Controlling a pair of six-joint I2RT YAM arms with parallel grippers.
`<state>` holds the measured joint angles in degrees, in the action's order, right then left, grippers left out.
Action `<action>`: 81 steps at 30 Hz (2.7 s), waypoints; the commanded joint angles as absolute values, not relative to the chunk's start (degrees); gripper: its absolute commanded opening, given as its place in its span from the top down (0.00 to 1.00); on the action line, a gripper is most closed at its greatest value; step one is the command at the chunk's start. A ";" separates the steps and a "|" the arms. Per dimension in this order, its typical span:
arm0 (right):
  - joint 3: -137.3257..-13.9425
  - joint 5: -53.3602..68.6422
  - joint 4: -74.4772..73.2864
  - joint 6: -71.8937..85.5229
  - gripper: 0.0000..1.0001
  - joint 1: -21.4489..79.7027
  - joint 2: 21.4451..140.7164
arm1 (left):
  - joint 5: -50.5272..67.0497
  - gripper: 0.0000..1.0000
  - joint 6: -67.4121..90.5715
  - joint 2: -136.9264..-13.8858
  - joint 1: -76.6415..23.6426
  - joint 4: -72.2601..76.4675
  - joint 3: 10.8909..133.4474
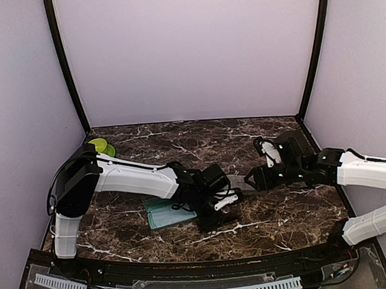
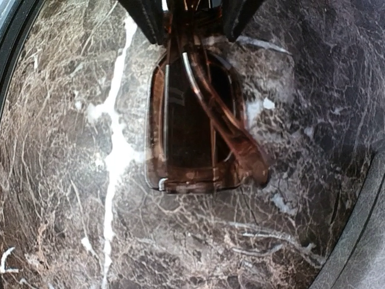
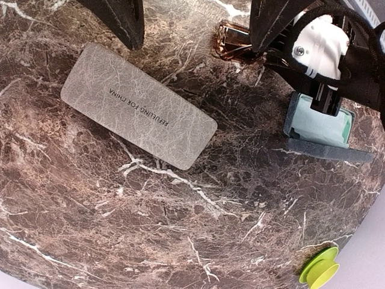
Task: Organize the sunglasses
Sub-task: Pick up the sunglasses from the center of the board, then pass from the left arm to the right
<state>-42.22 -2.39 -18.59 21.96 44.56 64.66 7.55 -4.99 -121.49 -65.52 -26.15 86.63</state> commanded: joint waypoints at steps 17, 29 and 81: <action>-41.37 -1.93 -15.65 22.68 0.39 44.25 65.21 | 5.16 0.96 -4.17 -120.18 -66.27 -29.10 89.30; -41.69 -2.02 -15.82 22.55 0.39 44.15 65.24 | 5.17 1.00 -3.54 -116.27 -66.24 -29.61 89.27; -45.67 13.30 -2.03 7.14 0.10 55.82 65.98 | 67.21 1.00 38.27 -87.01 -42.51 11.97 53.84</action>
<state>-42.54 16.14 0.21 11.33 55.05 68.47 61.80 26.94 -87.09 -43.48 -1.50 55.99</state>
